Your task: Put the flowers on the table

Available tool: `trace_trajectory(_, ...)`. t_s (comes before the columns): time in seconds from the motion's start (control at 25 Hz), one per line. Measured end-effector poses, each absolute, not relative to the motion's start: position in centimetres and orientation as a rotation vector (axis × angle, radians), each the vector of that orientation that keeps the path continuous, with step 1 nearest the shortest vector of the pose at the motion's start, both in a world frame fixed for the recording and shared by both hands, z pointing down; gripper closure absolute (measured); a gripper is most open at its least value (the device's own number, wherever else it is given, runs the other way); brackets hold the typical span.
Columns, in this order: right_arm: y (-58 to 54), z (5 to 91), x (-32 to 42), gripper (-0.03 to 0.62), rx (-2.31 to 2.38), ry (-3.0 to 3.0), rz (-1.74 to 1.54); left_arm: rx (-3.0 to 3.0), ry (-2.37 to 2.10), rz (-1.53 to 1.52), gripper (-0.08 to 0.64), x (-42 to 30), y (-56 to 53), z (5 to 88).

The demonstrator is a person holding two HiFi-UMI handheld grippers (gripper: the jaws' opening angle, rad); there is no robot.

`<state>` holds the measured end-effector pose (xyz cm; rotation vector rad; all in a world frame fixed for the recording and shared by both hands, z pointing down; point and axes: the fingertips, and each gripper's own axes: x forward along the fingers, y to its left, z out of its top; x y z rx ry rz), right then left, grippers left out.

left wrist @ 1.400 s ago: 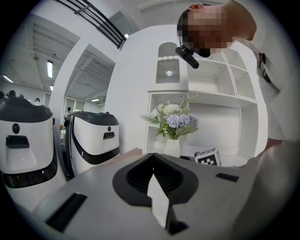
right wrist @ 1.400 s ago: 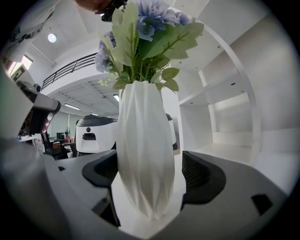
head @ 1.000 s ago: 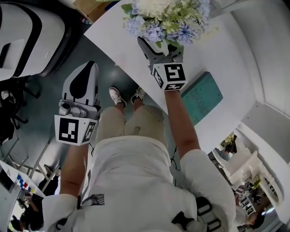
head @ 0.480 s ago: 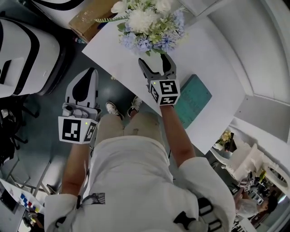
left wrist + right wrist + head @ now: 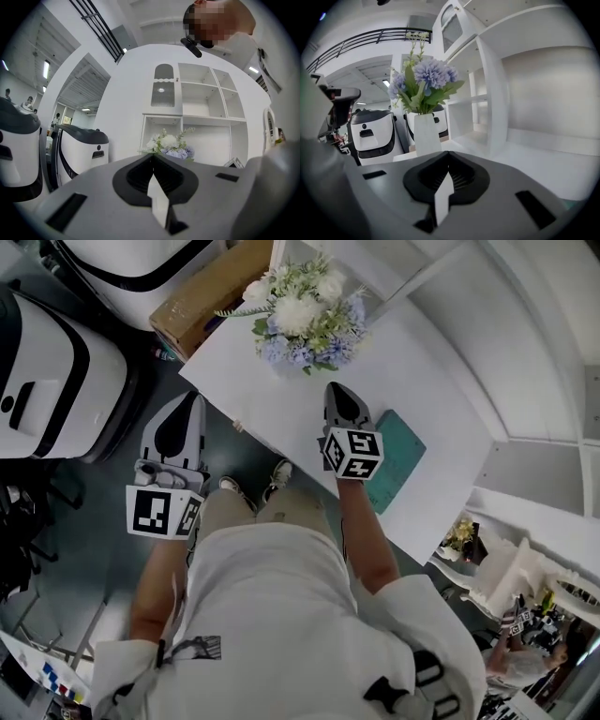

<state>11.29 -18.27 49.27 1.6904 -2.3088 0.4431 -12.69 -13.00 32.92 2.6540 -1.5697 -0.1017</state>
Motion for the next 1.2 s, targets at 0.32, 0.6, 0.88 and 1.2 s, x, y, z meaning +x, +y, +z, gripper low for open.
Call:
trace_trajectory(0.32, -18.9, 42.8, 15.1, 0.581, 1.836, -2.351, 0.378, 2.647, -1.631, -0.144, 0.545, -14.3, -13.2, 30.5)
trace_trajectory(0.6, -18.8, 33.4, 16.7, 0.581, 1.921, -2.443, 0.156, 2.63, -1.725, -0.209, 0.545, -16.3, -13.8, 27.7)
trace_trajectory(0.88, -18.6, 25.4, 17.5, 0.581, 1.911, -2.507, -0.157, 2.64, -1.802, -0.258, 0.545, -17.7, -14.8, 25.0)
trace_trajectory(1.2, -16.9, 18.2, 18.2, 0.581, 1.943, -2.549, -0.394, 2.634, -1.885, -0.323, 0.545, -19.4, -15.8, 21.8)
